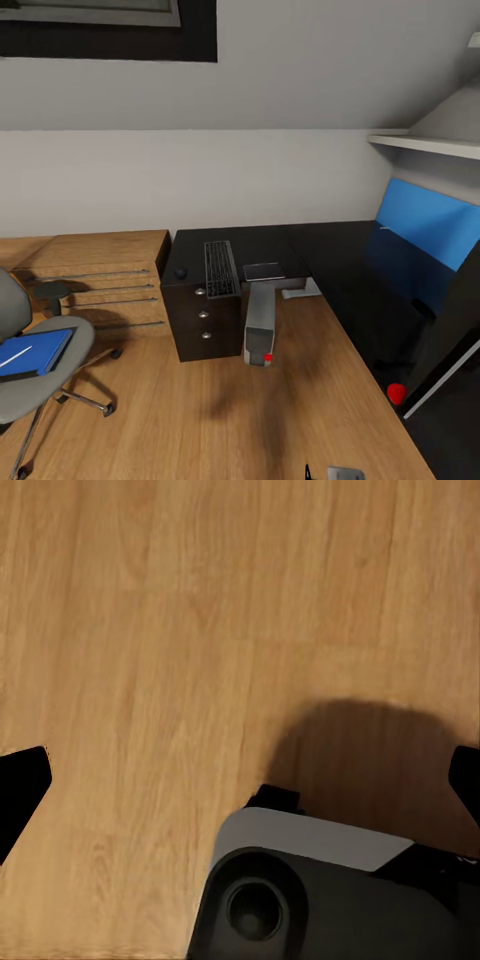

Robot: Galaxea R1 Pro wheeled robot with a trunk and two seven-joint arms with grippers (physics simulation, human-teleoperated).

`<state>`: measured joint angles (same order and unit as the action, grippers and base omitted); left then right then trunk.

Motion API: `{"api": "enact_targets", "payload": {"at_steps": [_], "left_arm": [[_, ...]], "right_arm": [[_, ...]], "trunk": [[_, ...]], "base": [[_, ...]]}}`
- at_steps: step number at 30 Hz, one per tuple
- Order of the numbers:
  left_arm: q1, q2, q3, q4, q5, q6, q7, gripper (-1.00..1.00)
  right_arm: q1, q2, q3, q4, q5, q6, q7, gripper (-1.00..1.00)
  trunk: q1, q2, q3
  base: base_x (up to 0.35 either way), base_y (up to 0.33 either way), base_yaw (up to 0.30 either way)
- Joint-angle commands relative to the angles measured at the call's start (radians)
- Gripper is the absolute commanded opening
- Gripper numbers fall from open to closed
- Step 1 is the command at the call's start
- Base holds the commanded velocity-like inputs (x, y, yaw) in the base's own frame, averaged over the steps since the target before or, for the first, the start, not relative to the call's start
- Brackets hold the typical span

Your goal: In the bedroom, organize the workspace by keeping the computer under the desk, ensuring the monitor is on the desk, placing the keyboard on the desk next to the monitor, placing the mouse on the desk next to the keyboard, moving the folder from the swivel chair onto the desk next to the mouse, stacking the notebook on top of the folder with the pen on top of the notebook, and positioning the swivel chair next to the desk.

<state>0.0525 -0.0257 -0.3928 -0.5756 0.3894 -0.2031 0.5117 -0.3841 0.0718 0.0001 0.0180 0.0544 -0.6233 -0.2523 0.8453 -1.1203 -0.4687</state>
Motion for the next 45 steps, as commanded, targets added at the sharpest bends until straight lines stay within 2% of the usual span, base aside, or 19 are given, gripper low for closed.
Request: {"api": "enact_targets", "payload": {"at_steps": [1,11,21,22,24,25,29,30,32,33,35,37,38,39,40,41,42,44,45], "left_arm": [[0.0,0.0,-0.006,-0.001,0.01,-0.005,0.006,1.0],[0.0,0.0,-0.006,-0.001,0.01,-0.006,0.005,1.0],[0.0,0.0,-0.006,-0.009,0.01,-0.033,0.008,1.0],[0.0,-0.028,-0.009,-0.16,-0.016,-0.05,0.008,1.0],[0.0,-0.031,-0.009,-0.22,-0.039,-0.033,0.01,1.0],[0.0,-0.034,-0.008,-0.29,-0.064,0.007,0.013,1.0],[0.0,-0.038,-0.007,-0.452,-0.096,0.157,0.024,1.0],[0.0,-0.038,-0.005,-0.539,-0.104,0.249,0.031,1.0],[0.0,-0.038,-0.004,-0.624,-0.109,0.337,0.036,1.0],[0.0,-0.038,-0.001,-0.702,-0.112,0.411,0.04,1.0],[0.0,-0.039,0.009,-0.799,-0.115,0.49,0.042,1.0],[-0.001,-0.041,0.017,-0.847,-0.113,0.524,0.042,1.0],[-0.011,-0.055,0.029,-0.895,-0.101,0.561,0.041,1.0],[-0.016,-0.064,0.032,-0.906,-0.095,0.572,0.04,1.0],[-0.028,-0.083,0.036,-0.928,-0.084,0.595,0.04,1.0],[-0.04,-0.105,0.041,-0.963,-0.075,0.626,0.039,1.0],[-0.044,-0.113,0.044,-0.98,-0.071,0.639,0.039,1.0],[-0.047,-0.118,0.047,-0.991,-0.068,0.647,0.038,1.0],[-0.049,-0.117,0.049,-0.994,-0.066,0.652,0.038,1.0]], "right_arm": [[-0.001,0.0,0.0,0.002,0.006,-0.003,-0.007,1.0],[-0.001,0.0,0.001,0.002,0.007,-0.005,-0.006,1.0],[-0.001,0.0,0.001,0.002,0.012,-0.006,-0.005,1.0],[-0.001,0.004,0.007,-0.025,0.047,-0.003,-0.008,1.0],[-0.002,0.011,0.007,-0.051,0.05,0.001,-0.009,1.0],[-0.002,0.021,0.006,-0.092,0.053,0.009,-0.01,1.0],[-0.002,0.038,0.004,-0.204,0.053,0.051,-0.02,1.0],[-0.002,0.042,0.003,-0.262,0.051,0.092,-0.025,1.0],[-0.002,0.045,0.002,-0.321,0.05,0.143,-0.028,1.0],[-0.002,0.048,0.001,-0.387,0.049,0.201,-0.03,1.0],[-0.002,0.051,0.0,-0.499,0.045,0.299,-0.032,1.0],[-0.003,0.053,-0.001,-0.581,0.041,0.372,-0.032,1.0],[-0.004,0.054,-0.002,-0.709,0.022,0.5,-0.033,1.0],[-0.005,0.054,-0.002,-0.753,0.011,0.547,-0.033,1.0],[-0.005,0.054,-0.003,-0.844,-0.017,0.644,-0.033,1.0],[-0.006,0.053,-0.005,-0.998,-0.068,0.783,-0.035,1.0],[-0.007,0.053,-0.009,-1.101,-0.101,0.861,-0.036,1.0],[-0.006,0.052,-0.012,-1.2,-0.125,0.926,-0.038,1.0],[0.001,0.051,-0.013,-1.291,-0.139,0.974,-0.051,1.0]], "trunk": [[-0.001,-0.001,-0.001],[-0.001,-0.001,-0.001],[-0.001,-0.001,-0.001],[-0.001,-0.001,-0.001],[-0.001,-0.001,-0.001],[-0.001,-0.001,-0.001],[-0.001,-0.001,-0.001],[-0.001,-0.001,-0.001],[-0.001,-0.001,-0.001],[-0.001,-0.001,-0.001],[-0.001,-0.001,-0.001],[-0.001,-0.001,-0.001],[-0.001,-0.001,-0.001],[-0.001,-0.001,-0.001],[-0.001,-0.001,-0.001],[-0.001,-0.001,-0.001],[-0.001,-0.001,-0.001],[-0.001,-0.001,-0.001],[-0.001,-0.001,-0.001]], "base": [[-0.274,-0.212,0.243],[-0.275,-0.187,0.266],[-0.035,-0.007,0.087],[0.0,0.0,0.0],[0.0,0.0,0.0],[0.0,0.0,0.0],[0.0,0.0,0.0],[0.0,0.0,0.0],[0.0,0.0,0.0],[0.0,0.0,0.0],[0.0,0.0,0.0],[0.0,0.0,0.0],[0.0,0.0,0.0],[0.0,0.0,0.0],[0.0,0.0,0.0],[0.0,0.0,0.0],[0.0,0.0,0.0],[0.0,0.0,0.0],[0.0,0.0,0.0]]}}
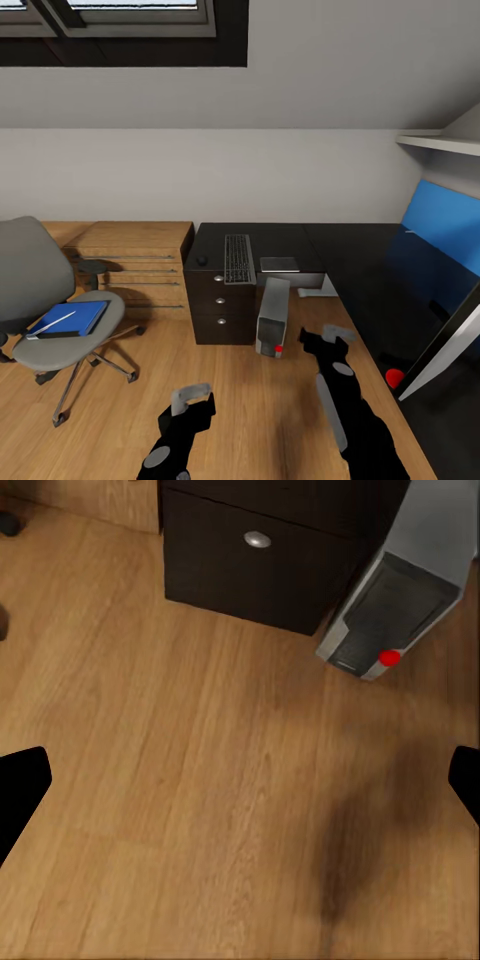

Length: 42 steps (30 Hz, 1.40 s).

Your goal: In the bedroom, organize the workspace by keeping the computer under the desk, ensuring the monitor is on the desk, placing the keyboard on the desk next to the monitor, placing the mouse on the desk next to the keyboard, moving the folder from the swivel chair onto the desk next to the mouse, stacking the notebook on top of the folder with the pen on top of the notebook, and positioning the swivel chair next to the desk.

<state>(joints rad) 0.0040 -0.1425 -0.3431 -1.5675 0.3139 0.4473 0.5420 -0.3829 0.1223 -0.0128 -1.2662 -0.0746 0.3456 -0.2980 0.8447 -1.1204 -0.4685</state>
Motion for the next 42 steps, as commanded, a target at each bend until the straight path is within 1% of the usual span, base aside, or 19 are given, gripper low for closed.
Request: {"api": "enact_targets", "payload": {"at_steps": [1,2,3,4,5,6,11,13,16,21,23,26,29,32,36,42], "left_arm": [[-0.001,0.003,0.0,-0.001,0.01,0.004,0.008,1.0],[-0.002,0.009,0.0,0.001,0.01,0.005,0.007,1.0],[-0.003,0.027,-0.001,0.009,0.009,0.007,0.007,1.0],[-0.003,0.051,-0.003,0.016,0.01,0.007,0.009,1.0],[-0.003,0.062,-0.005,0.018,0.01,0.007,0.011,1.0],[-0.004,0.079,-0.011,0.023,0.01,0.007,0.012,1.0],[-0.004,0.101,-0.034,0.035,0.01,0.006,0.014,1.0],[-0.004,0.104,-0.039,0.037,0.01,0.005,0.014,1.0],[-0.004,0.107,-0.045,0.04,0.01,0.006,0.014,1.0],[-0.004,0.108,-0.048,0.055,0.01,0.007,0.011,1.0],[-0.004,0.108,-0.05,0.059,0.011,0.007,0.011,1.0],[-0.004,0.107,-0.061,0.065,0.011,0.007,0.012,1.0],[-0.004,0.107,-0.074,0.068,0.011,0.006,0.013,1.0],[-0.004,0.107,-0.076,0.069,0.011,0.006,0.013,1.0],[-0.004,0.107,-0.077,0.069,0.011,0.007,0.012,1.0],[-0.004,0.107,-0.077,0.069,0.012,0.007,0.012,1.0]], "right_arm": [[0.007,0.0,-0.001,-0.043,-0.015,0.022,-0.016,1.0],[0.015,-0.001,-0.001,-0.072,-0.018,0.036,-0.028,1.0],[0.031,-0.003,-0.001,-0.112,-0.02,0.056,-0.052,1.0],[0.043,-0.007,-0.001,-0.138,-0.018,0.069,-0.075,1.0],[0.047,-0.01,-0.002,-0.147,-0.016,0.073,-0.085,1.0],[0.053,-0.018,-0.002,-0.16,-0.011,0.079,-0.102,1.0],[0.061,-0.048,-0.005,-0.176,-0.006,0.085,-0.128,1.0],[0.062,-0.053,-0.005,-0.179,-0.005,0.084,-0.134,1.0],[0.063,-0.059,-0.006,-0.181,-0.004,0.074,-0.162,1.0],[0.064,-0.062,-0.007,-0.18,-0.005,0.052,-0.213,1.0],[0.064,-0.062,-0.007,-0.18,-0.005,0.046,-0.221,1.0],[0.064,-0.063,-0.014,-0.18,-0.005,0.037,-0.229,1.0],[0.064,-0.064,-0.044,-0.18,-0.005,0.031,-0.233,1.0],[0.064,-0.064,-0.058,-0.178,-0.005,0.031,-0.233,1.0],[0.064,-0.063,-0.066,-0.163,-0.005,0.03,-0.233,1.0],[0.064,-0.06,-0.066,-0.154,-0.006,0.03,-0.232,1.0]], "trunk": [[0.0,-0.001,-0.001],[0.0,-0.001,-0.001],[0.0,-0.001,-0.001],[0.0,-0.001,-0.001],[0.0,-0.001,-0.001],[0.0,-0.001,-0.001],[0.0,-0.001,-0.001],[0.0,-0.001,-0.001],[0.0,-0.001,-0.001],[0.0,-0.001,0.001],[0.0,-0.001,0.003],[0.0,-0.001,0.006],[0.0,-0.001,0.009],[0.0,-0.001,0.012],[0.0,-0.001,0.013],[0.0,-0.001,0.013]], "base": [[0.0,0.0,0.0],[0.0,0.0,0.0],[0.0,0.0,0.0],[0.0,0.0,0.0],[0.0,0.0,0.0],[0.0,0.0,0.0],[0.0,0.0,0.0],[0.0,0.0,0.0],[0.0,-0.088,0.0],[0.0,-0.208,-0.054],[0.0,-0.114,-0.132],[0.0,-0.058,-0.152],[0.0,-0.014,-0.161],[0.0,-0.004,-0.135],[0.0,-0.001,-0.045],[0.0,0.0,-0.006]]}}
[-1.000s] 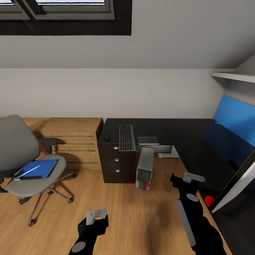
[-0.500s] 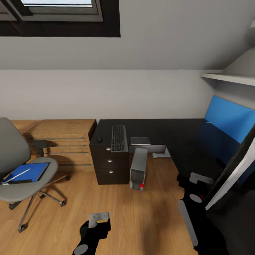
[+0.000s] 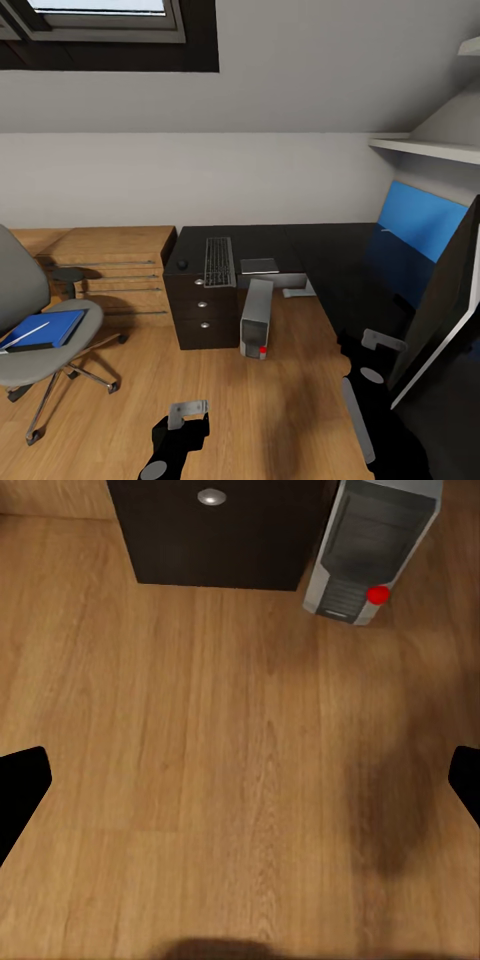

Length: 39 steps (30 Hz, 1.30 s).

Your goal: In the bedroom, organize the workspace by keeping the computer under the desk, ensuring the monitor is on the desk, placing the keyboard on the desk next to the monitor, placing the mouse on the desk next to the keyboard, moving the folder from the swivel chair onto the desk next to the mouse, stacking the notebook on top of the folder with the pen on top of the notebook, and positioning the swivel chair next to the desk.

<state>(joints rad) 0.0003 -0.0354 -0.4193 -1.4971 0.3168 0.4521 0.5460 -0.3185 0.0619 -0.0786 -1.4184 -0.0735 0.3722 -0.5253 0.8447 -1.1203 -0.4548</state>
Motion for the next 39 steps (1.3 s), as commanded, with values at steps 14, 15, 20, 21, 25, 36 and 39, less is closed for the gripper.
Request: {"api": "enact_targets", "payload": {"at_steps": [14,15,20,21,25,36,39], "left_arm": [[0.0,0.001,-0.055,0.024,0.009,-0.044,0.005,1.0],[0.0,0.001,-0.062,0.024,0.009,-0.055,0.005,1.0],[0.0,0.001,-0.097,0.03,0.008,-0.112,0.005,1.0],[0.0,0.0,-0.098,0.032,0.009,-0.113,0.005,1.0],[0.0,0.0,-0.102,0.034,0.008,-0.114,0.006,1.0],[0.0,-0.001,-0.098,0.035,0.011,-0.115,0.003,1.0],[0.0,-0.001,-0.099,0.035,0.011,-0.115,0.004,1.0]], "right_arm": [[0.001,0.006,0.026,0.024,-0.007,-0.08,0.0,1.0],[0.001,0.006,0.028,0.024,-0.007,-0.084,0.0,1.0],[0.001,0.006,0.089,0.033,-0.004,-0.102,-0.005,1.0],[0.001,0.006,0.098,0.033,-0.004,-0.103,-0.006,1.0],[0.002,0.006,0.114,0.034,-0.003,-0.104,-0.006,1.0],[0.002,0.006,0.209,0.063,-0.005,-0.103,-0.006,1.0],[0.002,0.007,0.247,0.103,-0.005,-0.104,-0.004,1.0]], "trunk": [[-0.004,0.006,0.002],[-0.008,0.013,0.005],[-0.027,0.048,0.021],[-0.031,0.055,0.024],[-0.046,0.083,0.037],[-0.088,0.16,0.071],[-0.1,0.181,0.081]], "base": [[-0.024,0.051,0.0],[-0.002,0.005,0.0],[-0.001,0.001,0.0],[0.0,0.0,0.0],[0.0,0.0,0.007],[-0.196,0.0,0.185],[-0.329,0.0,0.025]]}}
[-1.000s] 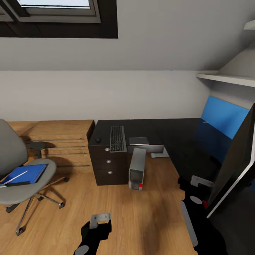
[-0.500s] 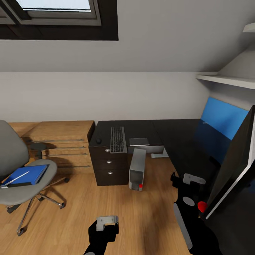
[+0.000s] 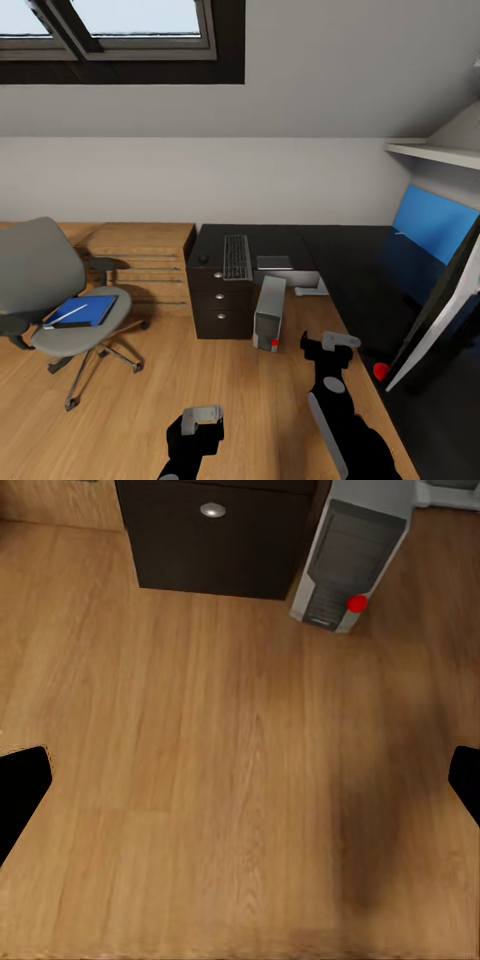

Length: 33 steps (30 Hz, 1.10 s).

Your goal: In the bedroom, organize the workspace by keeping the computer under the desk, ensuring the monitor is on the desk, placing the keyboard on the desk next to the monitor, placing the mouse on the desk next to the keyboard, moving the folder from the swivel chair onto the desk next to the mouse, stacking the notebook on top of the folder with the pen on top of the notebook, and positioning the swivel chair next to the desk.

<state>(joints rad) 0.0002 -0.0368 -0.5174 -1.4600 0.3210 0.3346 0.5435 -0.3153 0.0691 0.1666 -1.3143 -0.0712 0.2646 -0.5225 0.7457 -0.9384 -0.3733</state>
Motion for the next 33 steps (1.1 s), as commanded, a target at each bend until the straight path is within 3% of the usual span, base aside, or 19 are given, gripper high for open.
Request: {"api": "enact_targets", "payload": {"at_steps": [1,3,6,18,19,26,27,30,33], "left_arm": [[0.0,0.0,0.0,-0.002,0.008,0.003,0.007,1.0],[0.0,0.0,0.001,-0.002,0.008,0.003,0.008,1.0],[0.0,0.0,0.003,-0.002,0.008,0.003,0.008,1.0],[0.0,0.002,0.047,-0.003,0.007,0.001,0.009,1.0],[0.0,-0.005,0.124,-0.002,0.011,0.003,0.011,1.0],[0.0,-0.008,0.144,-0.002,0.032,0.003,0.011,1.0],[0.0,-0.009,0.169,-0.002,0.035,0.006,0.009,1.0],[0.0,-0.011,0.174,-0.002,0.036,0.007,0.008,1.0],[0.0,-0.013,0.178,-0.001,0.036,0.008,0.007,1.0]], "right_arm": [[-0.001,-0.001,0.018,0.009,-0.007,0.003,-0.007,1.0],[-0.001,-0.003,0.046,0.023,-0.007,0.002,-0.004,1.0],[-0.001,-0.005,0.056,0.027,-0.007,0.0,-0.002,1.0],[-0.001,-0.005,0.063,0.026,-0.009,-0.001,0.002,1.0],[-0.001,-0.005,0.063,0.026,-0.009,-0.001,0.001,1.0],[-0.001,-0.009,0.062,0.024,-0.008,-0.026,-0.002,1.0],[-0.001,-0.01,0.061,0.024,-0.006,-0.036,-0.003,1.0],[-0.001,-0.011,0.059,0.023,-0.006,-0.038,-0.005,1.0],[-0.001,-0.028,0.057,0.021,-0.006,-0.041,-0.008,1.0]], "trunk": [[-0.004,0.006,0.002],[-0.012,0.02,0.009],[-0.024,0.041,0.018],[-0.07,0.125,0.056],[-0.073,0.132,0.059],[-0.1,0.181,0.081],[-0.104,0.188,0.084],[-0.116,0.209,0.093],[-0.127,0.23,0.103]], "base": [[-0.332,0.0,0.011],[-0.333,0.0,0.005],[-0.334,0.0,0.002],[-0.339,-0.028,0.0],[-0.328,-0.146,0.0],[-0.326,-0.154,0.0],[-0.314,-0.156,0.0],[-0.31,-0.157,0.0],[-0.301,-0.168,0.0]]}}
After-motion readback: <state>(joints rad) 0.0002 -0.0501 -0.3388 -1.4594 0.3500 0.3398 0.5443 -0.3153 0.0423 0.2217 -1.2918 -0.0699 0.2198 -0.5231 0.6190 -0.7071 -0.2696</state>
